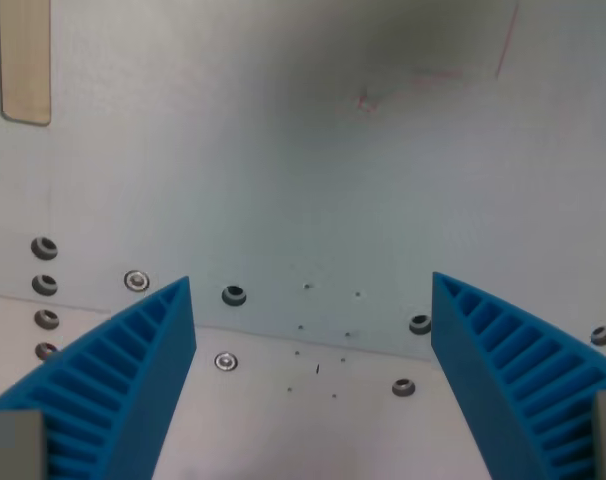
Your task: Move in base negative x
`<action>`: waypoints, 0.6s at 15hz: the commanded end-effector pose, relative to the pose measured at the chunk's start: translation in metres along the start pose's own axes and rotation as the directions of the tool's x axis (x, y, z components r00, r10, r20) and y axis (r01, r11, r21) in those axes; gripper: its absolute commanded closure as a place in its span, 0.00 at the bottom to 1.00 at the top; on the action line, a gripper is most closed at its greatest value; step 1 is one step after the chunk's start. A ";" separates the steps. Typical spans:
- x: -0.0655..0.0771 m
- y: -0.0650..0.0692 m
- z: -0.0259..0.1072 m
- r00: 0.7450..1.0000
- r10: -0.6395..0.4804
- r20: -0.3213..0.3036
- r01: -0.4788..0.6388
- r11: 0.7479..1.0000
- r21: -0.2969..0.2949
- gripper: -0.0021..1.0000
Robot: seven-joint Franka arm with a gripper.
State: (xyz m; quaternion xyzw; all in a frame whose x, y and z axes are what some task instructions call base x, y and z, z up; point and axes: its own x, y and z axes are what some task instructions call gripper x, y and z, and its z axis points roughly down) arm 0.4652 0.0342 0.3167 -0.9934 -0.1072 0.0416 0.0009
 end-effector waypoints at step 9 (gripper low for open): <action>-0.064 -0.027 0.010 0.997 0.013 -0.080 -0.014 1.000 -0.013 0.00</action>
